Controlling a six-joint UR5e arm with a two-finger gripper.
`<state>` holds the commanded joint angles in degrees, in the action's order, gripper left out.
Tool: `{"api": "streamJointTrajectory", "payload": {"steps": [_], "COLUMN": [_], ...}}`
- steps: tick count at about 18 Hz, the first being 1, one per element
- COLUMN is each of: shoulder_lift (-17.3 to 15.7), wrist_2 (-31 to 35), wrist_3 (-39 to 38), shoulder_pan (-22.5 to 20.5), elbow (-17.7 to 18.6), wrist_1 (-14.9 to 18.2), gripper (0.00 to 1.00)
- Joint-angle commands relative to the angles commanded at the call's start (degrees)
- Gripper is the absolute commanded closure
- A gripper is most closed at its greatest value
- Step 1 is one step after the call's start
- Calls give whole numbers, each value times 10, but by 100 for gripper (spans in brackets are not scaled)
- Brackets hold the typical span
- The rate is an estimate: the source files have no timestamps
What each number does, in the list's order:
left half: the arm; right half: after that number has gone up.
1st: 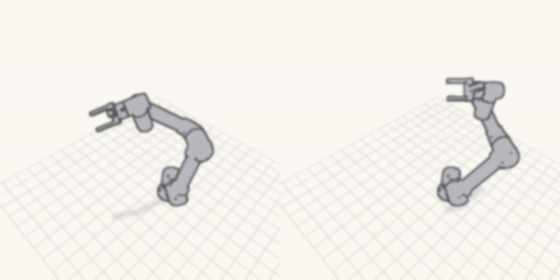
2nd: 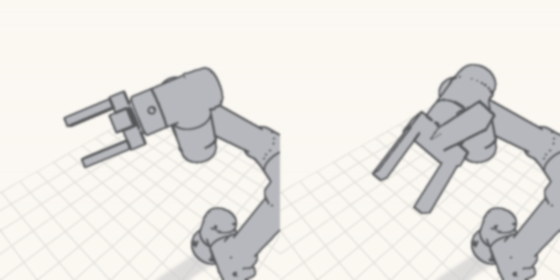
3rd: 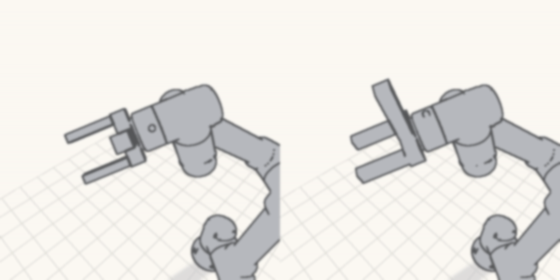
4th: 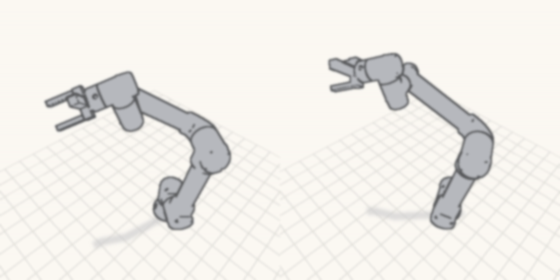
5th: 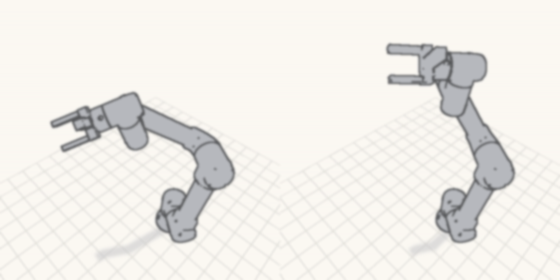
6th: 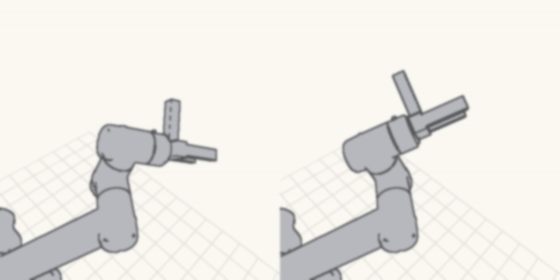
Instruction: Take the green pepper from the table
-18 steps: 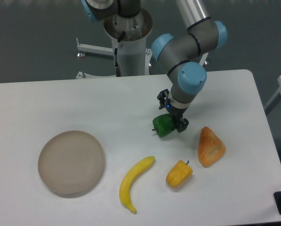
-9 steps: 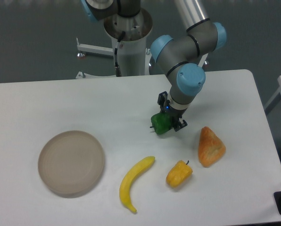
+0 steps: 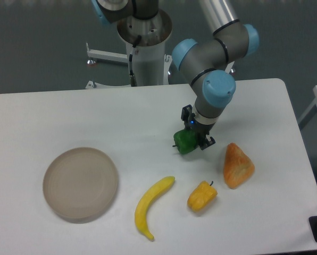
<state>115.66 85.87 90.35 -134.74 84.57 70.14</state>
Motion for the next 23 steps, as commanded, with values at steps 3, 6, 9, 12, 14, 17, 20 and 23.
{"api": "streamJointTrajectory", "payload": {"steps": [3,6,9,12,14,17,20,23], "shoulder_lift": [21,41,55,65,69,70,71,73], "wrist_2": [-20,-24,-25,-26,-26,-27,-26,-26], "wrist_3": [1,-4,-5,-5,-6,-7,-8,-8], "shoulder_pan": [4,11,12,13,15,15,16,18], "elbow": [-54,-104,-132,-154,-159,-161,-162,-168], "wrist_1": [3,14,15,15,15,14,12,13], "gripper": [52,52,52,52,52,52,52,52]}}
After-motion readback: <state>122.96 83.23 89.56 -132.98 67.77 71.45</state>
